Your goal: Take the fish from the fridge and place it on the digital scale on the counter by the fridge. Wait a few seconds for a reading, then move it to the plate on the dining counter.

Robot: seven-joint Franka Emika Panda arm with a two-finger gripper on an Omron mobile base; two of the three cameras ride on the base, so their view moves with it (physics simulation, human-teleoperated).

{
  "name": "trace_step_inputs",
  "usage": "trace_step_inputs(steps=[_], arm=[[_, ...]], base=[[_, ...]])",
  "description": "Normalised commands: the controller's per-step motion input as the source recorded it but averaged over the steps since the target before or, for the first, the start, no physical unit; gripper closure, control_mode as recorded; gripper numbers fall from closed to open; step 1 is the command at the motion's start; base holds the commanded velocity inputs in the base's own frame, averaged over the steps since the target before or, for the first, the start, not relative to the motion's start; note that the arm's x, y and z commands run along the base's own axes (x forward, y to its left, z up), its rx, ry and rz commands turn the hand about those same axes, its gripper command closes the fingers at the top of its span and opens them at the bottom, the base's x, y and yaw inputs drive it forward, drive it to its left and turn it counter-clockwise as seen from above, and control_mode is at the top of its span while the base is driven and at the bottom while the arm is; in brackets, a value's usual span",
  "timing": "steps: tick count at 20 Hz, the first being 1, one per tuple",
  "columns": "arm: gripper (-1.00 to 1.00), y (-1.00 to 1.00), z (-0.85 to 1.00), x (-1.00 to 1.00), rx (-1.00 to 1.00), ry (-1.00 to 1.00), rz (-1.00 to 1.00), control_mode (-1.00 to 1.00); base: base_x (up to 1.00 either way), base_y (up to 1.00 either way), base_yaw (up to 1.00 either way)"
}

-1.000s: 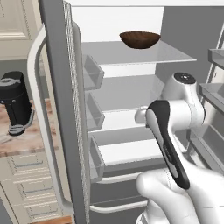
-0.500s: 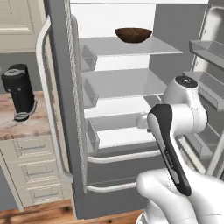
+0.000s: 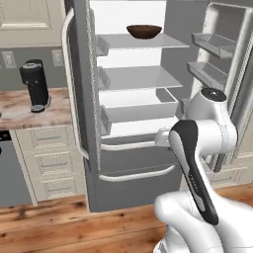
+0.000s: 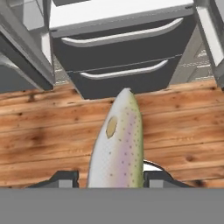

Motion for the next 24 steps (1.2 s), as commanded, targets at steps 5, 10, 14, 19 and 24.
trace_step_inputs(steps=[5, 10, 14, 19, 24], arm=[[1.0, 0.0, 0.0, 0.0, 0.0, 0.0, 0.0, 1.0], [1.0, 0.0, 0.0, 0.0, 0.0, 0.0, 0.0, 1.0], [1.0, 0.0, 0.0, 0.0, 0.0, 0.0, 0.0, 1.0], [1.0, 0.0, 0.0, 0.0, 0.0, 0.0, 0.0, 1.0], [1.0, 0.0, 0.0, 0.0, 0.0, 0.0, 0.0, 1.0]], base=[[-0.05, 0.99, 0.0], [0.0, 1.0, 0.0], [0.0, 1.0, 0.0], [0.31, 1.0, 0.0], [0.92, 0.77, 0.0]])
